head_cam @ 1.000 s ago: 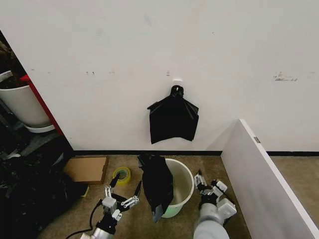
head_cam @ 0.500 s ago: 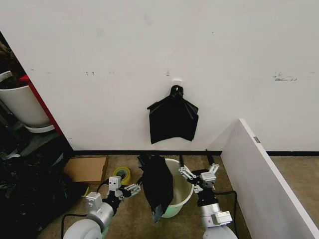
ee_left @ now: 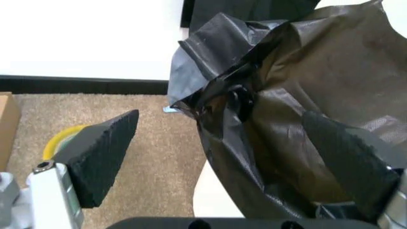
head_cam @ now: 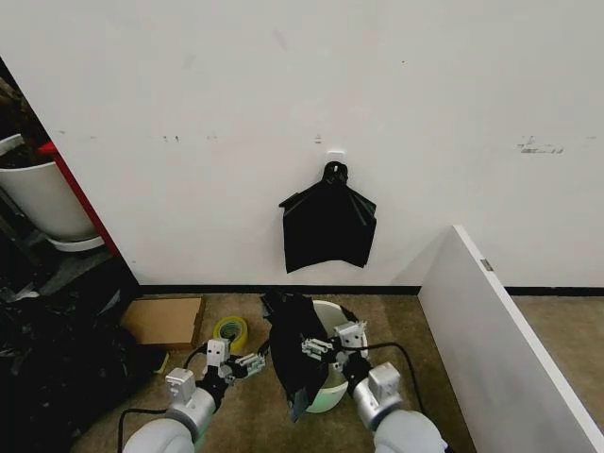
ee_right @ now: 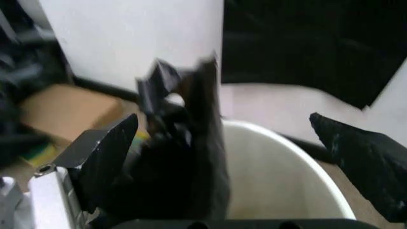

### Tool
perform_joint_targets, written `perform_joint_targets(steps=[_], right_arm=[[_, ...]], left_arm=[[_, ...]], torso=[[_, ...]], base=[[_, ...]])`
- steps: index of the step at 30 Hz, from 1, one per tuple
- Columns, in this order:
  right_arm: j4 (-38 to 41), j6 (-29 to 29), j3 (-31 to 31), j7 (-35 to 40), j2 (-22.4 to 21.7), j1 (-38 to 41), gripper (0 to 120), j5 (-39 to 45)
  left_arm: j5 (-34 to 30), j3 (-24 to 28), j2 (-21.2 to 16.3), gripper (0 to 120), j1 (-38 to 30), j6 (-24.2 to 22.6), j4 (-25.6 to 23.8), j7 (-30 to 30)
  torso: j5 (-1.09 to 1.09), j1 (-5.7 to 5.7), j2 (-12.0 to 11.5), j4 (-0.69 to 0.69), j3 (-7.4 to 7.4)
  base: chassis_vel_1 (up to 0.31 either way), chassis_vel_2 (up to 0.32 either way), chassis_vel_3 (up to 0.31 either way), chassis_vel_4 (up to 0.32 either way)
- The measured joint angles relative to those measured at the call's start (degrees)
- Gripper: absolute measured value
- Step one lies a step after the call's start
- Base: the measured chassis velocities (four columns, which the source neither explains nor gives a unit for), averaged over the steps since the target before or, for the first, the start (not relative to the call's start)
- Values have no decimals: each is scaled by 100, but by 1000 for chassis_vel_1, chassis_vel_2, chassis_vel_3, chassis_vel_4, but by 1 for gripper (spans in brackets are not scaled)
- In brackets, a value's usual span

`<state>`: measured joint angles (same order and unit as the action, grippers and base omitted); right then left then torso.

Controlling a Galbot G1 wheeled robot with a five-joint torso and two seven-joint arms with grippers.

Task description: Place the garbage bag over the trash bin.

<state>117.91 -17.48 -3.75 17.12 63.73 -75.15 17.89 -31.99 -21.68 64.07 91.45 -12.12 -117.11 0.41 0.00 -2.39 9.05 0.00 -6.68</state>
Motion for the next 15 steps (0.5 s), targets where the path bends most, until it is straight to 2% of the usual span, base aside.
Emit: perform_joint_targets(steps=[4,5,7,8,9,13,15], right_arm=[[-111,-124,60,180,30,39,85,214],[-112,-110,89,196,32,24,79,324],[-112,-116,106,207,32,18,77,399],[-112,-161,129,219,33,16,70,505],[-112,-228,150,230,35,18,69,599],[-129,-652,269,236,65,72,50,1043],[-138,-721,293,221,70,84,47,1128]], left_arm=[[243,0,55,100,179,142,-2,-2],[341,13,89,100,231,183,36,-9],[396,20,114,100,259,208,65,-12],[451,26,151,100,287,237,100,-17],[483,29,183,100,305,257,123,-23],[553,34,297,100,372,325,168,-41],[560,35,303,100,388,335,168,-41]], torso=[[0,0,0,-1,0],[0,0,0,-2,0],[0,0,0,-1,0],[0,0,0,-1,0],[0,0,0,-1,0],[0,0,0,-1,0],[0,0,0,-1,0]], base=[[0,0,0,0],[0,0,0,0],[0,0,0,0],[0,0,0,0],[0,0,0,0],[0,0,0,0],[0,0,0,0]])
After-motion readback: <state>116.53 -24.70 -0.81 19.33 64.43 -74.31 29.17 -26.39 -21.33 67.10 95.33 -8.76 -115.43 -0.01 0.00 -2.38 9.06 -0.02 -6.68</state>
